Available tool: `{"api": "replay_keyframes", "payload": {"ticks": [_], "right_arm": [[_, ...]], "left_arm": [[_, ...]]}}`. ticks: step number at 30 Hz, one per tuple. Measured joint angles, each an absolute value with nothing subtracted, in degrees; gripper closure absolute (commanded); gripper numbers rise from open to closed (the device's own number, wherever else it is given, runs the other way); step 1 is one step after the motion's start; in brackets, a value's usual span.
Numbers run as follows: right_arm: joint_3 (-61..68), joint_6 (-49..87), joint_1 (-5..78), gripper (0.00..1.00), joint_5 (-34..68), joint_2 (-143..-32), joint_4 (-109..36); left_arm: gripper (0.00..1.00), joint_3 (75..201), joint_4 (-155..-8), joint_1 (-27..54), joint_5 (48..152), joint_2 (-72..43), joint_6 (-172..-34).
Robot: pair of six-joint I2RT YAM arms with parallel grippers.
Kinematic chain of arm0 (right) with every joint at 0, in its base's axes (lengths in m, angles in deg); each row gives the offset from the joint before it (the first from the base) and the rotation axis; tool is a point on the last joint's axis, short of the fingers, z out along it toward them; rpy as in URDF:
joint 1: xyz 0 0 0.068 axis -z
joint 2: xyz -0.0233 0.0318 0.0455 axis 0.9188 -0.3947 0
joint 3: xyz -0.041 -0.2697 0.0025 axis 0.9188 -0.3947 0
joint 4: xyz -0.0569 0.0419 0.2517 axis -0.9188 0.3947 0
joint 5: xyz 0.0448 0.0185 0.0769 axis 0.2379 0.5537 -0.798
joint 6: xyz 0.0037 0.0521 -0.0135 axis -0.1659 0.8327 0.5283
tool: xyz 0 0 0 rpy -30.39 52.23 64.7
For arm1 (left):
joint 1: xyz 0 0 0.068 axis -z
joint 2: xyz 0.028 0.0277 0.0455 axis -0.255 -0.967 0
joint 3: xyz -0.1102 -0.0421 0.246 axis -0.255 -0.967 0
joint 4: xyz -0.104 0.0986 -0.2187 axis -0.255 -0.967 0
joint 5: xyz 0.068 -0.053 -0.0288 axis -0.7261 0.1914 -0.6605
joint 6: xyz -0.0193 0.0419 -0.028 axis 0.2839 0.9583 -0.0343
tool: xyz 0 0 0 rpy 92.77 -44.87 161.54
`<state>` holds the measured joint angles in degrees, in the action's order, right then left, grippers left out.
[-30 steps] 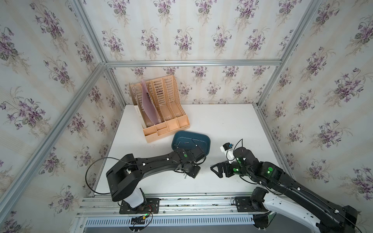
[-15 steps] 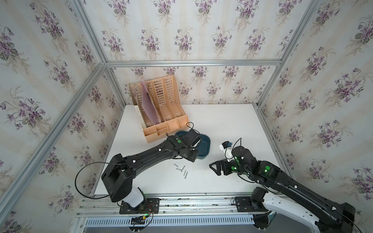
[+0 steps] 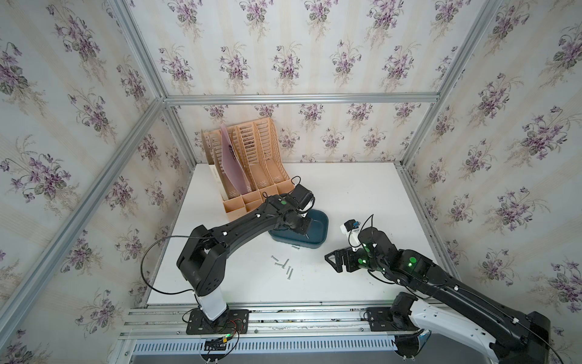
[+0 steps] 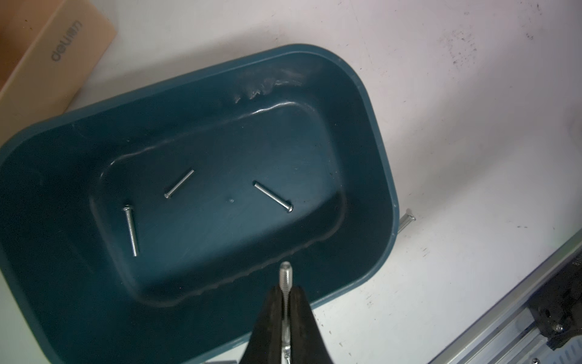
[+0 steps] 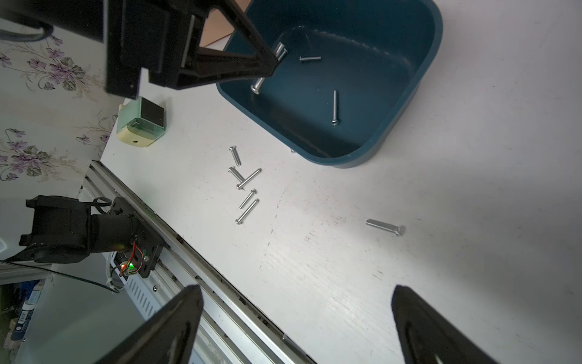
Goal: Put the screws on the desktop into the storage box
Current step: Place the screw in the storage box, then pick up the screw from the center of the board.
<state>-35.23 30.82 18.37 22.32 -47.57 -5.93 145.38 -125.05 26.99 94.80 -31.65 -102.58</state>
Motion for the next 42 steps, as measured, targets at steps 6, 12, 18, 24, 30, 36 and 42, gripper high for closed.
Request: {"api": "replay_keyframes", "payload": {"ticks": [6,12,18,24,30,36,42], "right_arm": [[-35.12,30.14,18.35,0.01,23.59,-48.81,-5.25],[-34.16,29.64,18.35,0.02,24.68,-50.47,-4.18],[-32.65,29.51,18.35,0.08,27.54,-56.03,-2.43],[-32.72,29.75,18.28,0.16,29.86,-59.44,-1.75],[-32.96,31.5,17.63,0.29,33.6,-65.56,-2.73],[-33.05,32.7,17.37,0.35,35.54,-69.9,-4.18],[-33.37,32.74,17.37,0.38,35.61,-73.71,-6.69]], "left_arm": [[0.32,146.69,-125.22,25.46,95.74,-32.83,-101.69],[0.01,146.97,-126.86,25.0,96.57,-31.17,-101.14],[0.01,146.34,-130.14,24.17,96.79,-26.01,-101.05],[0.01,143.76,-132.67,23.01,96.68,-19.89,-101.29],[0.01,136.92,-136.15,21.17,95.28,-6.95,-101.29],[0.01,129.83,-138.58,19.71,95.13,2.95,-101.27],[0.01,126.34,-140.89,19.31,95.06,9.7,-101.38]]}}
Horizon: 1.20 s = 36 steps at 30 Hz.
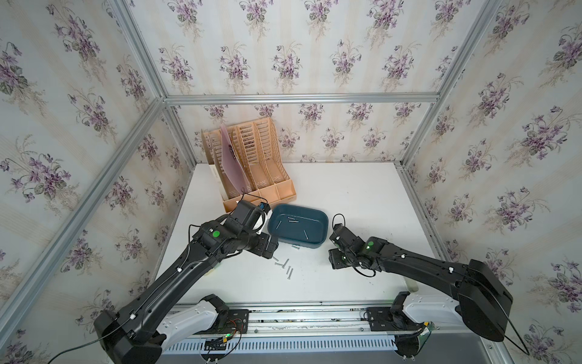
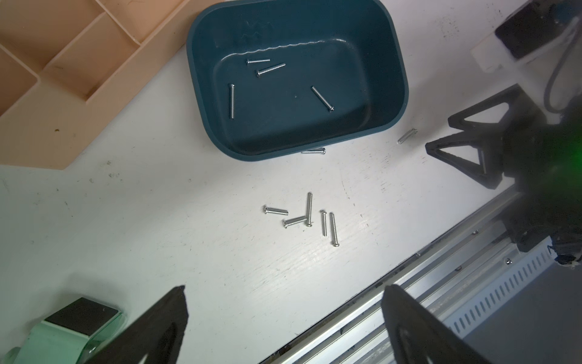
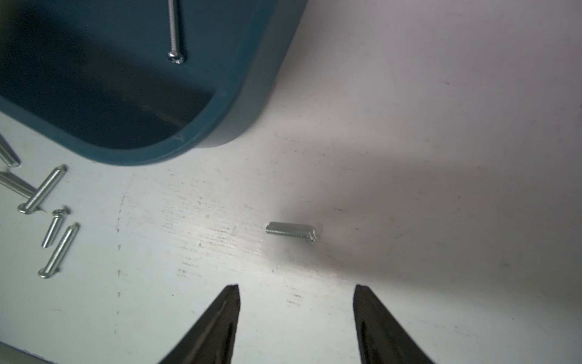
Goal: Put the screws on the desktop into the storage box
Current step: Pick up the screw from the center of the board.
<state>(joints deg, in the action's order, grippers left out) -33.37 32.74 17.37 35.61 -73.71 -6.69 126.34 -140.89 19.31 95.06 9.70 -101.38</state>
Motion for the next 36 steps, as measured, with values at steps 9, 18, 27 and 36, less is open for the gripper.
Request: {"api": "replay_keyframes", "payload": {"ticks": [9,18,27,36], "right_arm": [[-32.59,32.37,17.37,0.42,36.15,-79.17,-9.75],[-31.78,31.0,17.61,0.45,37.2,-82.58,-10.47],[-31.25,30.01,17.74,0.48,37.11,-85.23,-12.13],[-31.06,29.95,17.8,0.52,37.03,-86.08,-12.44]], "left_arm": [[0.01,123.32,-143.01,18.99,93.71,15.82,-103.72],[0.01,120.33,-142.9,18.97,94.58,18.21,-106.41],[0.01,117.7,-142.14,18.9,95.35,20.06,-107.91],[0.01,117.4,-141.18,18.83,95.55,19.63,-107.91]]}}
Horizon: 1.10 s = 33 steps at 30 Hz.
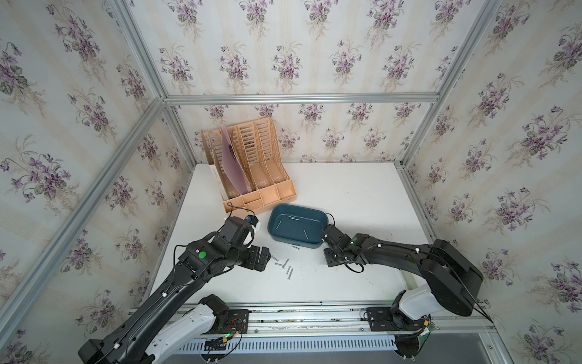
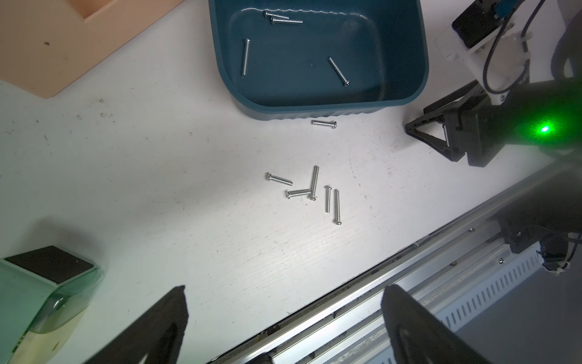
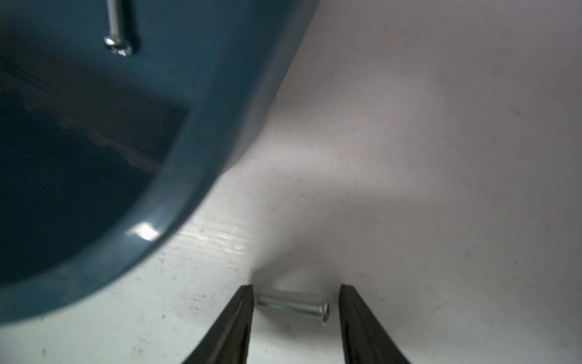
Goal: Put the screws on the desktop into the storage box
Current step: Pick up the screw from the center of the board.
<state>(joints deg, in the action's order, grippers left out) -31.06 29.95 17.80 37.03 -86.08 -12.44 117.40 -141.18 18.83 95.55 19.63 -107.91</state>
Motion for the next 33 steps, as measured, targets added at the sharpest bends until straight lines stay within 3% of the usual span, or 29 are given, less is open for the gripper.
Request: {"api": "replay_keyframes", "payload": {"ticks": [15,33], "right_arm": [[-31.8,30.03,17.8,0.63,37.7,-85.86,-12.53],[-32.13,30.1,18.39,0.67,39.45,-80.96,-8.48]], "left_arm": [[0.01,117.2,-140.59,18.64,95.72,19.1,-107.89],[0.01,117.18,-140.06,17.98,96.62,17.33,-107.85]]}}
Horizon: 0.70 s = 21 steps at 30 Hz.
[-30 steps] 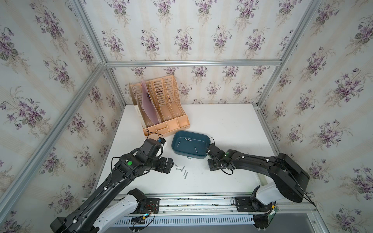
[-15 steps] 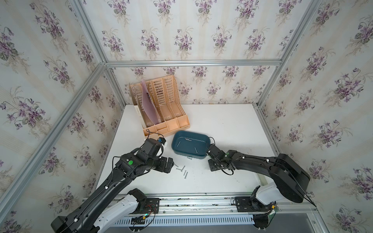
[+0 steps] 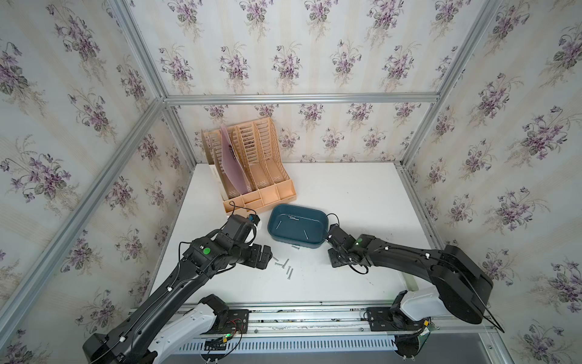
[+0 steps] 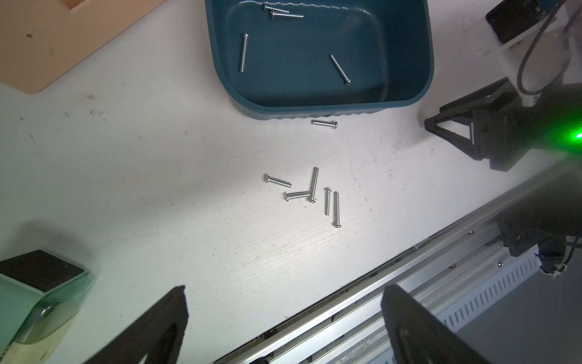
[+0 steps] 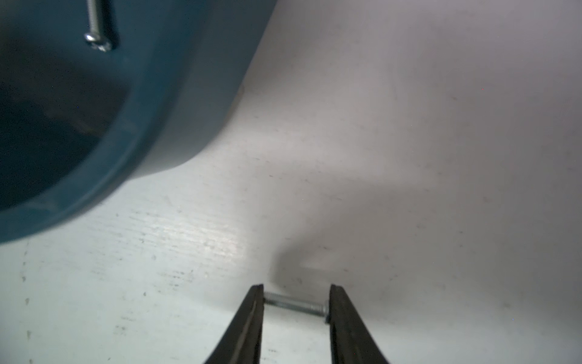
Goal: Put the screws on the desktop into the storage box
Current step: Pick up the screw from the center of the board, then place the screw in the storage box.
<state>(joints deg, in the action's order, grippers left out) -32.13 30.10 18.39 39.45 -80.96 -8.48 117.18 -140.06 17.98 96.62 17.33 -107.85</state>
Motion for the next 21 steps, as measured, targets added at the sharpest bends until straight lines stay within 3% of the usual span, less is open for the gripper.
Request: {"api": "replay_keyframes", "payload": {"ticks": [10,21], "right_arm": [[-24.22,28.05,18.46,0.68,39.85,-77.01,-3.78],[-11.67,22.25,18.46,0.67,39.48,-86.32,-4.05]], "left_arm": [[0.01,117.09,-139.84,17.98,96.79,14.71,-108.18],[0.01,116.24,-139.21,17.98,96.84,14.27,-109.34]]}}
